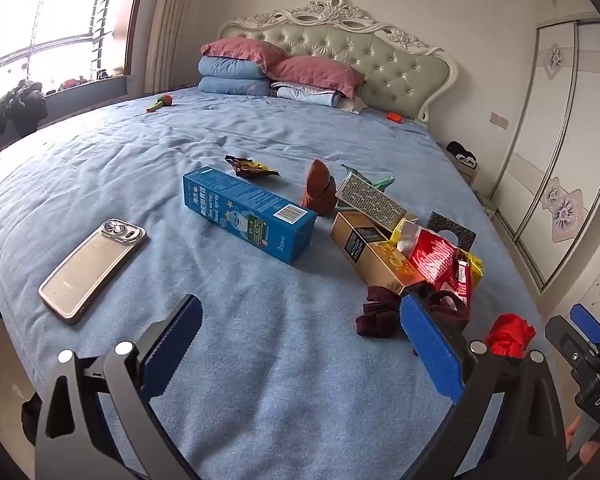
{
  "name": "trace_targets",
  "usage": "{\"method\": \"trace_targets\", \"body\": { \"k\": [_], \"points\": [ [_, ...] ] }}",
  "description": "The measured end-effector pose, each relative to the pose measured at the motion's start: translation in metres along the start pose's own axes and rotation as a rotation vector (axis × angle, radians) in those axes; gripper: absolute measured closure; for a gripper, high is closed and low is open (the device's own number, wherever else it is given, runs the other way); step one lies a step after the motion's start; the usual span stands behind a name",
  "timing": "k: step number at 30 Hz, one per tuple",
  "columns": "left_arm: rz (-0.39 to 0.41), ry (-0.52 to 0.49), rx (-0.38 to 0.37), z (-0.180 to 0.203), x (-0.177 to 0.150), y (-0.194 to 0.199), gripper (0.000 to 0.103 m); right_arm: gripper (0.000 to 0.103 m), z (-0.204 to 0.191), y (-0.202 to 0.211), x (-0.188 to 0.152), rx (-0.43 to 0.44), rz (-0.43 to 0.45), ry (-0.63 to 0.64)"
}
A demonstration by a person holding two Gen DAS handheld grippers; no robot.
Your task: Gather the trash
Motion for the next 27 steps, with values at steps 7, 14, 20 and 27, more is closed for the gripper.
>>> {"method": "trace_targets", "body": {
  "k": [7,14,20,27],
  "points": [
    [-0.015,-0.017,-0.018,0.009,-0.003,-0.003,0.004,0.008,0.003,-0.001,-0.002,-0.005,0.001,-0.002],
    [-0.010,-0.037,-0.020,0.016,-0.003,-0.002,0.004,0.008,0.008,0.002,-0.004,-0.005,-0.011,-0.010],
    [-0.011,-0.039,-0.022,0.018,-0.003,-0.002,0.004,0.008,0.010,0.003,-0.004,-0.006,-0.016,-0.009],
    [-0.013,-0.047,-0.027,0.022,-0.002,-0.002,0.004,0.008,0.012,0.003,-0.002,-0.013,-0.016,-0.006]
  ]
}}
Point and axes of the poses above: each gripper's, at about its wrist camera, not at the fingertips, and y roughly against the way its jaws point, z to its right, x to its top, the point moved 8 cm from there along -y, roughly the way its jaws point, and after that the axes turned 14 degrees about -z, right-handed, at the moved point
